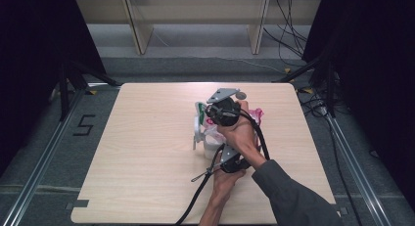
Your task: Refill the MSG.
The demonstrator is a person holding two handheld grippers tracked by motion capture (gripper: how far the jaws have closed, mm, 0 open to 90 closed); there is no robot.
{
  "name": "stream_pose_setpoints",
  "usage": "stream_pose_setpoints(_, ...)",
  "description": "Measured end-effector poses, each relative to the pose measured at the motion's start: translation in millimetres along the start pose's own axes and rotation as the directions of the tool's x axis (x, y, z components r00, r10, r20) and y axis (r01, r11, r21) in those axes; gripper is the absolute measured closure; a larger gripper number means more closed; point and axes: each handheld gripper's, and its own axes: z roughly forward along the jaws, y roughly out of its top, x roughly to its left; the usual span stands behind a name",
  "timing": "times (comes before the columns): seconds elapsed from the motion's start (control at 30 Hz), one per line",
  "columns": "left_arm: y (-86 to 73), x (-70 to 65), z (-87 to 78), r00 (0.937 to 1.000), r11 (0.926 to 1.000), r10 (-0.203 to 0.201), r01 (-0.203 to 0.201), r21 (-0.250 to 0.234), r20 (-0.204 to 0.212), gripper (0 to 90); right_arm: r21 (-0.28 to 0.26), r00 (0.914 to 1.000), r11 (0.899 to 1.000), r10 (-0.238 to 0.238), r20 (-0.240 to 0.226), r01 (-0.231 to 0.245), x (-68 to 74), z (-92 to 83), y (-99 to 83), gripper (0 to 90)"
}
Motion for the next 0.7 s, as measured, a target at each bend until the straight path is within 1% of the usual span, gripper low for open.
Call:
stream_pose_setpoints(0.03, -0.2, 0.3, -0.3, 1.0, 1.0, 0.002, -0.002, -0.001, 0.002, 73.6, 0.0, 1.0, 1.0, 0.002, -0.001, -0.002, -0.2, -0.1, 0.0, 89.9)
stream_pose_setpoints(0.07, -0.2, 0.0, -0.4, 1.0, 1.0, 0.0, 0.0, -0.001, -0.005, 73.5, -0.009, 0.9999, 1.0, 0.015, -0.001, -0.015, 0.2, 0.0, 0.1, 89.9)
stream_pose_setpoints(0.1, -0.2, 0.0, -0.5, 1.0, 1.0, 0.0, 0.0, 0.0, -0.004, 73.5, -0.006, 0.9999, 1.0, 0.01, -0.005, -0.01, -1.2, -1.5, 0.5, 89.9)
stream_pose_setpoints(0.13, -0.2, 0.2, -0.3, 1.0, 1.0, 0.002, -0.002, 0.0, -0.002, 73.6, -0.018, 1.0, 1.0, -0.007, 0.004, 0.007, -1.6, -0.9, -0.1, 89.9)
stream_pose_setpoints(0.17, -0.3, -0.1, -0.1, 1.0, 1.0, 0.001, -0.001, -0.001, -0.001, 73.6, -0.018, 1.0, 1.0, -0.007, 0.004, 0.007, -1.6, -0.9, -0.1, 89.9)
stream_pose_setpoints(0.2, -0.4, -0.1, 0.0, 1.0, 1.0, 0.001, -0.001, -0.002, -0.001, 73.5, -0.002, 1.0, 1.0, 0.004, 0.003, -0.004, 0.1, -0.9, -0.3, 89.9)
stream_pose_setpoints(0.27, 0.0, 0.1, -0.4, 1.0, 1.0, 0.001, -0.001, 0.0, -0.004, 73.5, -0.014, 1.0, 1.0, 0.001, 0.01, -0.001, 0.8, 0.4, -0.4, 89.8)
stream_pose_setpoints(0.3, 0.3, 0.0, -1.0, 0.9999, 1.0, 0.003, -0.003, 0.007, -0.011, 73.5, -0.016, 1.0, 1.0, -0.001, 0.003, 0.001, -0.3, -0.3, 0.2, 89.9)
stream_pose_setpoints(0.33, 0.7, -0.3, -2.0, 0.9998, 0.9998, 0.006, -0.005, 0.021, -0.019, 73.5, -0.02, 1.0, 1.0, -0.001, 0.006, 0.001, -0.6, -0.3, 0.2, 89.9)
stream_pose_setpoints(0.37, 0.3, -0.1, -1.3, 0.9999, 0.9999, 0.004, -0.004, 0.011, -0.014, 73.5, -0.019, 1.0, 1.0, -0.006, 0.006, 0.006, -0.6, -0.1, 0.1, 89.9)
stream_pose_setpoints(0.4, 0.0, 0.0, -0.5, 0.9999, 1.0, 0.003, -0.003, 0.003, -0.013, 73.5, -0.016, 1.0, 1.0, 0.0, 0.006, 0.0, 0.6, 0.4, -0.2, 89.9)
stream_pose_setpoints(0.53, -0.1, 0.3, -0.6, 1.0, 1.0, 0.001, -0.001, -0.001, -0.003, 73.5, -0.021, 0.9999, 1.0, 0.008, 0.01, -0.008, 0.6, 0.2, 0.1, 89.9)
stream_pose_setpoints(0.63, -0.1, 0.3, -0.7, 1.0, 1.0, 0.0, 0.0, -0.001, -0.002, 73.5, -0.011, 1.0, 1.0, -0.004, 0.009, 0.004, 1.3, 0.7, -0.2, 89.9)
stream_pose_setpoints(0.67, -0.1, 0.5, -1.0, 1.0, 1.0, 0.001, -0.002, -0.002, -0.002, 73.5, -0.009, 1.0, 1.0, -0.001, 0.007, 0.001, 2.0, 0.4, 0.0, 89.9)
stream_pose_setpoints(0.7, -0.3, 0.9, -1.4, 1.0, 1.0, 0.002, -0.002, -0.002, -0.003, 73.5, -0.016, 0.9999, 1.0, -0.011, 0.01, 0.011, 0.6, -0.2, 0.6, 89.9)
